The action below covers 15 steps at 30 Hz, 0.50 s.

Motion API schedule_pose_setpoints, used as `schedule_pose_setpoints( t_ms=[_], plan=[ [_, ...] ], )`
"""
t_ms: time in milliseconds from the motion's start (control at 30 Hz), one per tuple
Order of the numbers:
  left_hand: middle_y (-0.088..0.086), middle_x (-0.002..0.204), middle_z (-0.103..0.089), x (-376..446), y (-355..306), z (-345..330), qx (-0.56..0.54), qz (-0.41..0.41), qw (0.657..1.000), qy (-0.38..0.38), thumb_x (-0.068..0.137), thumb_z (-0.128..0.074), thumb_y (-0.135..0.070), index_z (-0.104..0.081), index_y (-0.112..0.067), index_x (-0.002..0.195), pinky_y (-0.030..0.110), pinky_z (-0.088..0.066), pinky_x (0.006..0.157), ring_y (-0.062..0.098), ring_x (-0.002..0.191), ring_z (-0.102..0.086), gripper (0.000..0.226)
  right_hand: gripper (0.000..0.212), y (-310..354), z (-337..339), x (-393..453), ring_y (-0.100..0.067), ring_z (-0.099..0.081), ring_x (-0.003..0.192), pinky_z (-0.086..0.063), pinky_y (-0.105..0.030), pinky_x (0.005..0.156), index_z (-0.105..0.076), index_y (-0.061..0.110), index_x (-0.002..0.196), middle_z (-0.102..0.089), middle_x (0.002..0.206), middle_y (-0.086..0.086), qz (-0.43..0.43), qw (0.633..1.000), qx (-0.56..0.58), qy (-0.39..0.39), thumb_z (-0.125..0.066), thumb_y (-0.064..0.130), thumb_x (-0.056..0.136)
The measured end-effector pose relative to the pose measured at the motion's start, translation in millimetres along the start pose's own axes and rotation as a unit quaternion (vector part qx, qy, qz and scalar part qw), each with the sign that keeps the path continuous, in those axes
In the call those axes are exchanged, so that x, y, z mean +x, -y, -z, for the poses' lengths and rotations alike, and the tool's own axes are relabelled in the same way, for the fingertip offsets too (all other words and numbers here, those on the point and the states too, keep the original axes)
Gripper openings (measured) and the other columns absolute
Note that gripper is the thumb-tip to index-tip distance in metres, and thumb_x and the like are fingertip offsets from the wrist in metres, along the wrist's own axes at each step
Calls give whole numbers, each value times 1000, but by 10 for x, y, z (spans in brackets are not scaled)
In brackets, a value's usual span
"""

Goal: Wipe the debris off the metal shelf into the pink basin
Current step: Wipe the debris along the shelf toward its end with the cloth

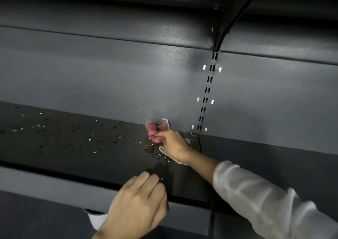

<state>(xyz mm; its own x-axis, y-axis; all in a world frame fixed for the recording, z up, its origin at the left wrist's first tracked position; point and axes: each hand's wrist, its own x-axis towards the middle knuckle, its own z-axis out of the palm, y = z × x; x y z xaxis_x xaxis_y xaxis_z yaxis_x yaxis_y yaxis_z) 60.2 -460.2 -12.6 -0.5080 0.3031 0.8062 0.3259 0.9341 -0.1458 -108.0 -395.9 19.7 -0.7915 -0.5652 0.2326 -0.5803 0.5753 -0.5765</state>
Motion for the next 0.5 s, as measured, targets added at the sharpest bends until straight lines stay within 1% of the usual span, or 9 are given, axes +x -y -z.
schedule_pose_setpoints(
  t_ms=[67, 133, 167, 200, 300, 367, 400, 433, 500],
  plan=[
    [3, 53, -50, -33, 58, 29, 15, -3, 1000, 10, 75, -47, -18, -54, -13, 49, 25, -30, 53, 16, 62, -33, 27, 40, -50, 115, -85, -19, -59, 110, -43, -16, 91, -62, 12, 113, -62, 123, -8, 21, 999, 12, -20, -45, -10, 83],
    [3, 54, -49, -72, 124, 46, 21, -6, 1000, 11, 76, -47, -18, -53, -11, 50, 24, -30, 53, 16, 62, -33, 27, 42, -186, 340, -164, -14, -58, 108, -39, -10, 87, -61, 14, 114, -64, 121, -7, 42, 998, -6, -45, -49, -9, 81],
    [3, 55, -49, -88, 153, 61, 19, -6, 1000, 16, 76, -46, -17, -53, -11, 51, 24, -30, 53, 15, 62, -32, 27, 41, -276, 499, -205, -15, -58, 111, -39, -11, 88, -62, 16, 114, -63, 122, -7, 40, 997, -21, -64, -49, -6, 82],
    [3, 55, -49, -108, 191, 88, 19, -3, 1000, 20, 76, -46, -17, -53, -11, 51, 23, -30, 54, 15, 62, -32, 27, 39, -388, 659, -243, -18, -56, 115, -39, -17, 91, -62, 18, 113, -62, 124, -6, 24, 995, -44, -90, -48, -3, 83],
    [3, 54, -49, -166, 355, 174, 27, 8, 999, 18, 76, -45, -16, -52, -10, 51, 23, -28, 55, 15, 63, -31, 27, 32, -835, 1075, -395, -26, -51, 121, -39, -27, 96, -63, 19, 113, -59, 128, -9, -89, 979, -109, -147, -45, 8, 88],
    [3, 54, -48, -209, 455, 204, 35, 1, 999, 14, 76, -46, -17, -52, -11, 51, 23, -28, 54, 16, 63, -32, 27, 34, -1014, 1128, -477, -35, -52, 119, -40, -36, 99, -59, 13, 118, -57, 129, -18, -175, 967, -143, -121, -46, 6, 87],
    [3, 54, -48, -230, 498, 207, 33, -9, 999, 11, 76, -46, -18, -52, -12, 51, 23, -30, 53, 16, 62, -32, 26, 38, -1034, 1076, -474, -36, -53, 117, -41, -38, 99, -56, 11, 121, -56, 129, -20, -201, 961, -160, -101, -49, 3, 85],
    [2, 54, -47, -246, 537, 212, 27, -17, 999, 9, 75, -47, -18, -52, -13, 51, 23, -32, 51, 16, 62, -32, 26, 42, -987, 979, -452, -36, -54, 116, -42, -38, 99, -53, 9, 124, -56, 129, -20, -215, 957, -171, -87, -54, 2, 82],
    [1, 54, -47, -267, 605, 230, 10, -32, 999, 4, 75, -49, -18, -52, -13, 50, 25, -36, 46, 15, 61, -32, 25, 46, -766, 721, -342, -34, -54, 115, -43, -36, 98, -50, 9, 125, -56, 128, -18, -211, 959, -175, -72, -58, 2, 79]
  ],
)
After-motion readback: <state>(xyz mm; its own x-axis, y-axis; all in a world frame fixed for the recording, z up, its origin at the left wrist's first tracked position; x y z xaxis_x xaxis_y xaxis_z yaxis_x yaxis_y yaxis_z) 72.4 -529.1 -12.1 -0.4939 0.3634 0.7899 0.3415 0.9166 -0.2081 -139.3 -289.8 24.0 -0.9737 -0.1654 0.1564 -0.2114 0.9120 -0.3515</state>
